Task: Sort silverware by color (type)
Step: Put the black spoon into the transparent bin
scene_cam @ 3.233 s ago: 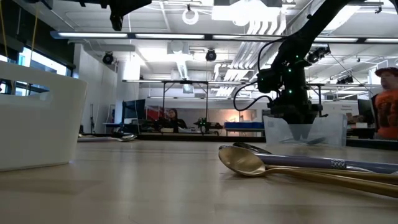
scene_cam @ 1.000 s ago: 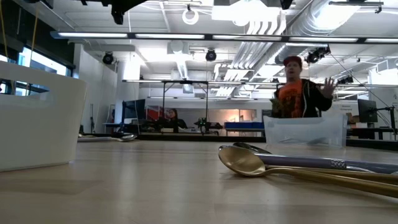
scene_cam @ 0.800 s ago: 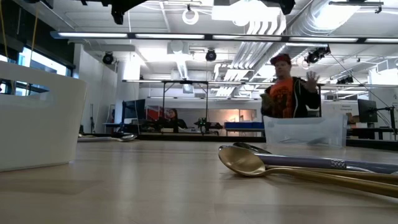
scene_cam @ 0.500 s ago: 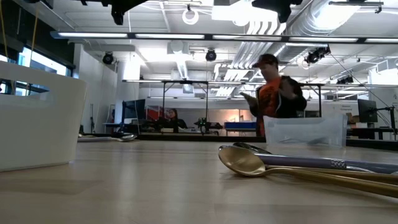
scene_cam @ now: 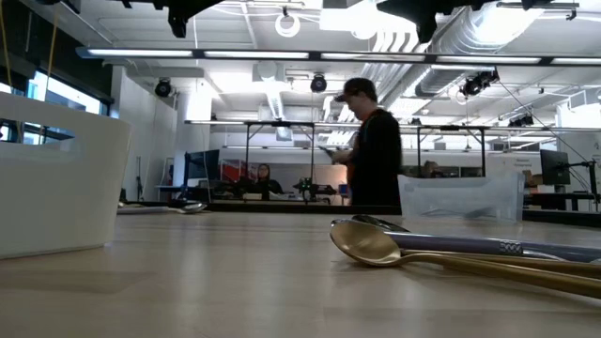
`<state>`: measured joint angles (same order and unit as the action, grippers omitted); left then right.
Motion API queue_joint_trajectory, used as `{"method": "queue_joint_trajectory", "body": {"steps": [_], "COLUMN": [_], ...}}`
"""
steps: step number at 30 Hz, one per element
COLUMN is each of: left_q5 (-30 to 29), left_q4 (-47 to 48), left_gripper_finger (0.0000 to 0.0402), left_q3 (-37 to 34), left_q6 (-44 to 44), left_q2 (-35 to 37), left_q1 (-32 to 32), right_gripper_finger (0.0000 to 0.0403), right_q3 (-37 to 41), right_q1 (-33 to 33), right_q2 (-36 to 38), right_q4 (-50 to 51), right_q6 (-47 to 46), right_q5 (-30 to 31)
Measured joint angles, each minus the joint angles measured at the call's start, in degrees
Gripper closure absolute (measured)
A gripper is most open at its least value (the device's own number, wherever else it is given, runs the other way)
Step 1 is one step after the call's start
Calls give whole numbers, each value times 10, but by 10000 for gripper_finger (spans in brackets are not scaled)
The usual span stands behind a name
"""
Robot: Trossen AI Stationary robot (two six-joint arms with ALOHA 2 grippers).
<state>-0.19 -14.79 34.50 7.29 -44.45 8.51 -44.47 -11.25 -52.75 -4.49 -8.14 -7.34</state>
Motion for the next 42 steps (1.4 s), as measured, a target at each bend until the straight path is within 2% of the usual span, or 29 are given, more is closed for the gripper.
{"method": "queue_joint_trajectory", "body": {"steps": [2,6,7,11,14,25,28,33,42], "left_q5": [0,0,0,0,0,12,18,27,26], "left_q4": [0,4,4,4,4,4,4,21,32], "left_gripper_finger": [259,259,259,259,259,262,288,385,400], "left_q3": [0,0,0,0,0,0,0,0,0], "left_q6": [0,0,0,0,0,1,1,18,25], "left_q2": [0,0,0,0,0,0,0,0,0], "left_q1": [0,0,1,1,1,1,1,1,1], "right_gripper_finger": [290,378,390,384,399,402,402,403,403], "right_q3": [0,0,0,0,0,-1,-1,-1,-1], "right_q1": [0,0,0,0,0,0,0,0,0], "right_q2": [0,0,0,0,0,0,0,0,0], "right_q4": [-6,-5,-5,-5,-5,17,15,8,5], "right_q6": [-4,-7,-7,-20,-19,-4,-4,-4,6], "right_q5": [-7,-40,-48,-54,-54,-56,-63,-68,-93]}}
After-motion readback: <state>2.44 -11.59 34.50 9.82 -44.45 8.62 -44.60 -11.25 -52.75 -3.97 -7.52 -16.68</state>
